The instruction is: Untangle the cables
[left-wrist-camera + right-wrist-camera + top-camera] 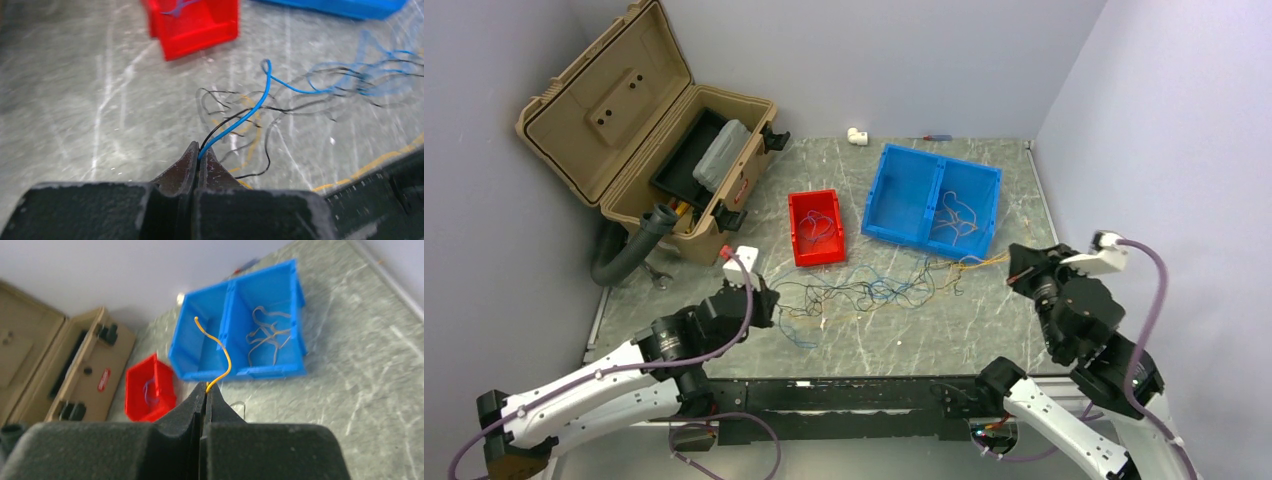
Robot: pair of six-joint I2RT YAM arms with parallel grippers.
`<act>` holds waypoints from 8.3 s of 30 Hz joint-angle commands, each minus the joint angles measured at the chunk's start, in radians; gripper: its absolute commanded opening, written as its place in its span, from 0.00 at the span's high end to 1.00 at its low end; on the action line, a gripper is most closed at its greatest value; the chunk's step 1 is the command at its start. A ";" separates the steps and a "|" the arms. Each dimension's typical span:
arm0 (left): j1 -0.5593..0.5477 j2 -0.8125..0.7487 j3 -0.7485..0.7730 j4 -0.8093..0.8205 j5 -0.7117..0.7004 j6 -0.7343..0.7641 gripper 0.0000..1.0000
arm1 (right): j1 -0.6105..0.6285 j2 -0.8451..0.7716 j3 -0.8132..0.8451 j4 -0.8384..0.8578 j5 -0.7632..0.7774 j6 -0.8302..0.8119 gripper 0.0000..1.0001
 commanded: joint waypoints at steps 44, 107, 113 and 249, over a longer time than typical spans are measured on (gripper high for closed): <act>0.000 0.398 0.291 0.375 0.918 0.464 1.00 | 0.028 0.309 -0.329 0.714 -1.531 -0.369 0.31; 0.000 0.230 0.126 0.531 0.591 0.547 0.47 | 0.202 0.314 -0.054 0.520 -0.983 -0.347 1.00; 0.000 0.207 0.157 0.498 0.567 0.613 0.51 | 0.202 0.321 -0.053 0.523 -0.994 -0.350 1.00; 0.065 0.041 0.127 0.169 0.534 0.415 1.00 | -0.052 0.762 0.312 0.479 -0.634 -0.338 1.00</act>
